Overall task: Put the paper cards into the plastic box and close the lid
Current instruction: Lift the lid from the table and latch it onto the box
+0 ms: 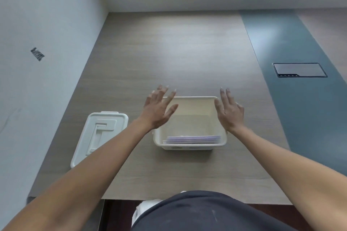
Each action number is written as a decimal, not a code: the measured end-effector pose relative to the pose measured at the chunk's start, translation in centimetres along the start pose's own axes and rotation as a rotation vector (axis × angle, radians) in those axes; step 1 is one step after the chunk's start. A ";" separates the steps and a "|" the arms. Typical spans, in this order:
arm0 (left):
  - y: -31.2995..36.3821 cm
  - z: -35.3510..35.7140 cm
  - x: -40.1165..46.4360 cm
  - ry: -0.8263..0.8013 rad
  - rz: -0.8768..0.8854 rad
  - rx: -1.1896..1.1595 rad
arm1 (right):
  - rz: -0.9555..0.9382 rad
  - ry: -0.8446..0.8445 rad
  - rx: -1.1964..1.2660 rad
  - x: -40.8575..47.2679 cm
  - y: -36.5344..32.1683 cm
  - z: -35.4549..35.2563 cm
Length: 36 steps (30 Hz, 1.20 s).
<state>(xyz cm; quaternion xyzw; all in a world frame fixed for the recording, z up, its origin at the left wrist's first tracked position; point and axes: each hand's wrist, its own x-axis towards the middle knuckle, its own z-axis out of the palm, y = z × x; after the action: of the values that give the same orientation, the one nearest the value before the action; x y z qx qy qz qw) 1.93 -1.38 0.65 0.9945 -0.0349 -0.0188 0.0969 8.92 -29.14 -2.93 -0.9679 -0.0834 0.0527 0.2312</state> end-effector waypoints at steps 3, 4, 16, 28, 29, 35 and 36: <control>-1.3 0.1 0.2 -0.045 -0.106 0.065 | -0.139 -0.062 -0.172 1.4 -1.1 -0.8; -1.7 0.1 0.0 -0.050 -0.138 0.076 | -0.180 -0.085 -0.213 1.8 -1.7 -0.9; -10.4 -1.3 -8.5 0.045 -0.585 0.018 | -0.512 -0.191 -0.307 4.3 -13.9 3.3; -14.1 3.4 -25.3 0.006 -1.056 -0.198 | -0.961 -0.453 -0.426 0.9 -28.4 14.2; -13.9 3.6 -25.8 0.028 -1.081 -0.205 | -0.968 -0.467 -0.433 0.7 -29.1 15.0; -13.3 5.7 -27.1 0.162 -1.253 -0.441 | -0.836 -0.600 -0.461 0.2 -32.7 19.9; -13.1 6.0 -27.0 0.184 -1.291 -0.519 | -0.803 -0.617 -0.460 0.3 -33.2 20.4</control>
<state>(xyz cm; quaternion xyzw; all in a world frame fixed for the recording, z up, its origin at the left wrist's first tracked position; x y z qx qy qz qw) -24.35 12.25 -6.97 0.7587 0.5767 0.0038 0.3030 1.75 9.03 -5.94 -0.8252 -0.5190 0.2218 -0.0194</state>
